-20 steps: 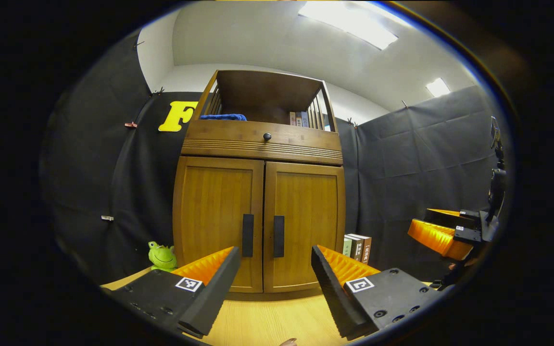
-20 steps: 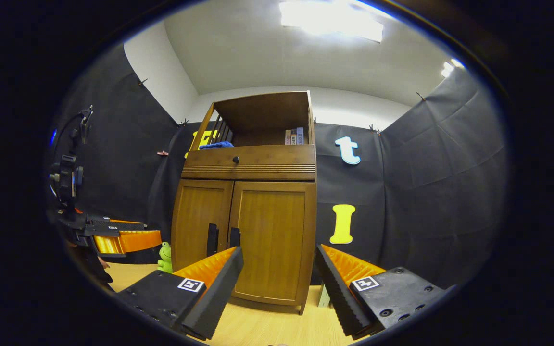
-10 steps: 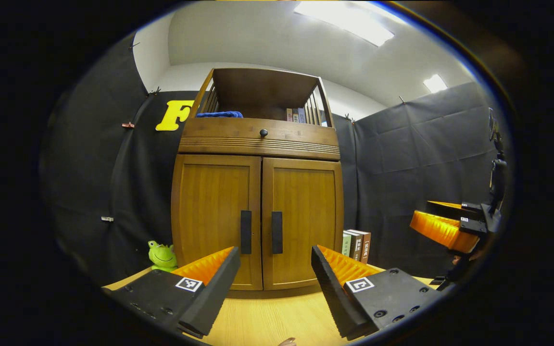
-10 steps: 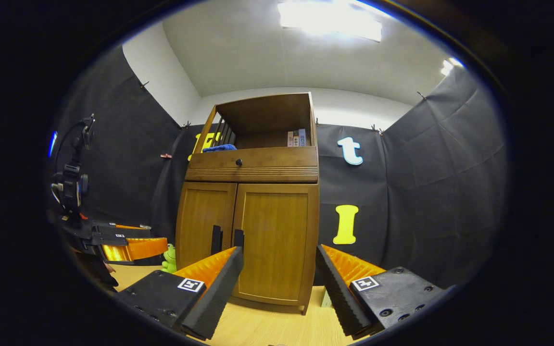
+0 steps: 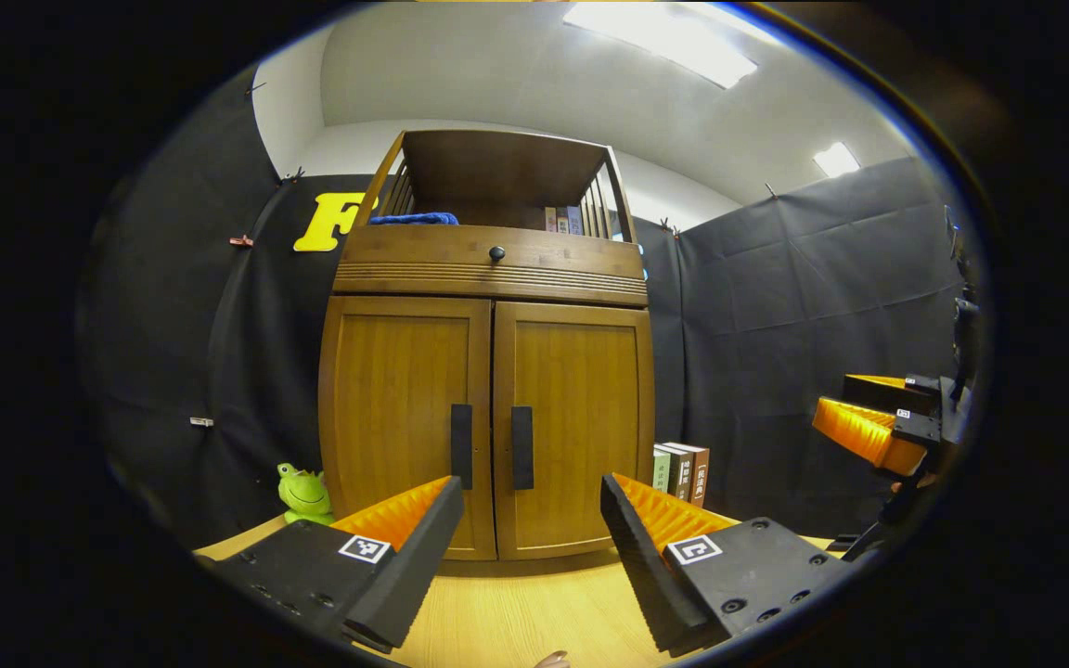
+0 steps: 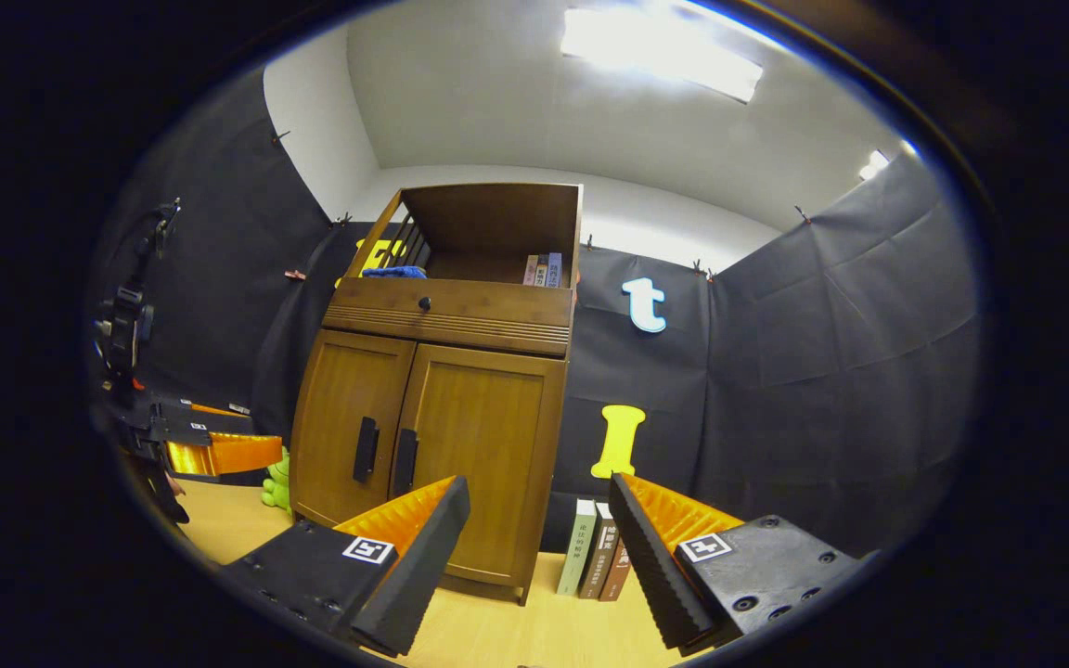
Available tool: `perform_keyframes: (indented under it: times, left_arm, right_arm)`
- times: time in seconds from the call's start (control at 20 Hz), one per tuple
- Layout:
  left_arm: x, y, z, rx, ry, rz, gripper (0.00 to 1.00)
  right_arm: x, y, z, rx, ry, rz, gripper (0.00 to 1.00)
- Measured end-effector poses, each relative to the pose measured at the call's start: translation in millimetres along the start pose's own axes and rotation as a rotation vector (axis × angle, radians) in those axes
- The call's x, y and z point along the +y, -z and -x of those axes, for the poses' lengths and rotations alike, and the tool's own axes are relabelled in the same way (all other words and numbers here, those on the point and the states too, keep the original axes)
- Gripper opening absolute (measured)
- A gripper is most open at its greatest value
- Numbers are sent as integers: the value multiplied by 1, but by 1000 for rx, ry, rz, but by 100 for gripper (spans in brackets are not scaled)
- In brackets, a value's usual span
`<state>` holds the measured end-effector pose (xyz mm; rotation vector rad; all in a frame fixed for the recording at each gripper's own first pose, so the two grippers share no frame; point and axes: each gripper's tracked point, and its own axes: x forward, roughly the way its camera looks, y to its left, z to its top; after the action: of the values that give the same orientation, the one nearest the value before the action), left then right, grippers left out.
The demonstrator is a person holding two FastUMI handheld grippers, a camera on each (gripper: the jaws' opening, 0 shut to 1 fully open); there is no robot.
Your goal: Open the right door of the double-door shoe cabinet with the right hand, and open the left door with the left hand.
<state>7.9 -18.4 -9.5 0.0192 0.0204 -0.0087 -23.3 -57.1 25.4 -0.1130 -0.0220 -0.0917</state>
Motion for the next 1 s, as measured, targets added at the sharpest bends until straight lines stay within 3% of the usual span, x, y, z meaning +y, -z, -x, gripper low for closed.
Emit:
perform_keyframes:
  times: [0.05, 0.1, 0.15, 0.35, 0.45, 0.65, 0.85, 0.95, 1.0]
  left_arm:
    - [-1, 0, -1, -3, -3, 0, 93]
    - [-2, 0, -3, -2, -5, -1, 88]
    - [-2, 2, -5, 2, -7, -1, 93]
    - [-6, 5, -15, 8, -11, 13, 89]
    - [-8, 5, -22, 7, -14, 22, 93]
    - [-1, 6, -29, 8, -41, 23, 88]
    - [10, 13, -32, 27, -43, 16, 89]
    - [19, 12, -37, 26, -40, 9, 88]
    - [26, 13, -41, 27, -41, 9, 93]
  right_arm:
    - [-7, 3, -1, 8, 16, 17, 95]
    - [-15, 6, -2, 17, 33, 40, 95]
    - [-23, 8, -2, 23, 51, 68, 94]
    - [-66, 6, 2, 33, 130, 195, 96]
    - [-76, -4, 5, 15, 145, 166, 95]
    - [-66, 1, 6, 24, 124, 146, 95]
    - [-12, 5, -5, 33, 15, 77, 95]
    - [5, 7, -16, 35, -3, 65, 95]
    - [13, 9, -21, 37, -10, 52, 95]
